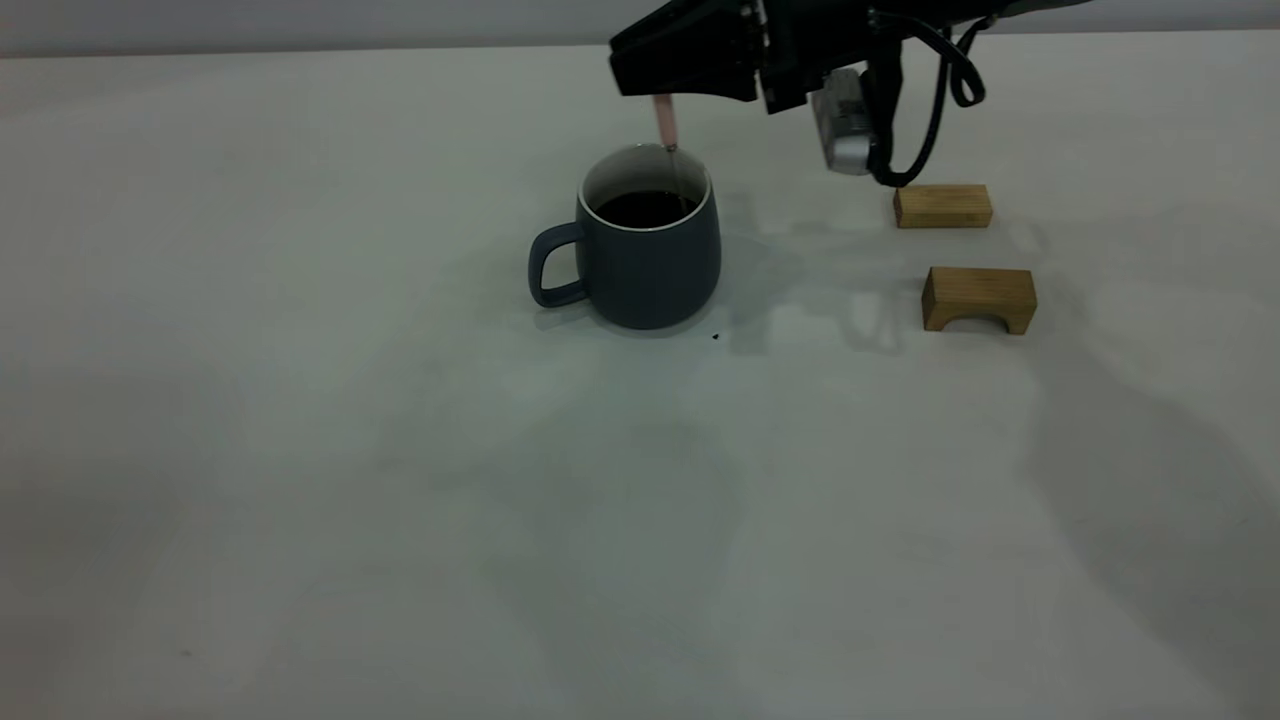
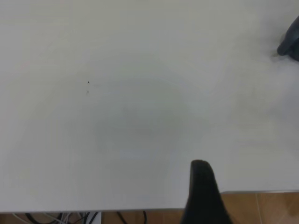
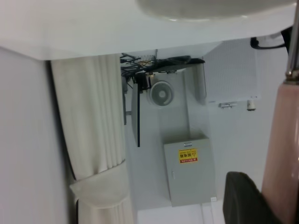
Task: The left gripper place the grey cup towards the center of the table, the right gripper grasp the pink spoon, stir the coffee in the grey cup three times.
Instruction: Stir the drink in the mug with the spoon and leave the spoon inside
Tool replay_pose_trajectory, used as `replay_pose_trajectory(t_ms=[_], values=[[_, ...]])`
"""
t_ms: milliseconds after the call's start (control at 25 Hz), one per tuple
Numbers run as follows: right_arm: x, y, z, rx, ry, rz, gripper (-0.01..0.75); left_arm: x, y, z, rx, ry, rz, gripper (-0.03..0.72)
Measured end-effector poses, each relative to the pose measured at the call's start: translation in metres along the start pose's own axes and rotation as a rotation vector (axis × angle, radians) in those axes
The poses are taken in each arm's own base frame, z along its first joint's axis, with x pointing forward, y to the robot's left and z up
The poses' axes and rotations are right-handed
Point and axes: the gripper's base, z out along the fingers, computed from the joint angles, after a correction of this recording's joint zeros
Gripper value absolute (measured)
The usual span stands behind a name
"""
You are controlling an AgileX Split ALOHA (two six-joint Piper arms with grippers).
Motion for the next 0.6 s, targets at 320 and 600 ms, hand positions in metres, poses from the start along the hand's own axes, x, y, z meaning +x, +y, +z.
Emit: replay_pose_trajectory(t_ms=[320, 600], values=[[0.016, -0.007, 0.027, -0.024, 0.087, -0.038, 0.13, 0.0, 0.0, 0.0, -0.001, 0.0, 0.0, 0.567], [-0.003, -0.003, 0.026, -0.075, 0.103, -0.159, 0.13, 0.0, 0.0, 0.0, -0.001, 0.0, 0.0, 0.567]])
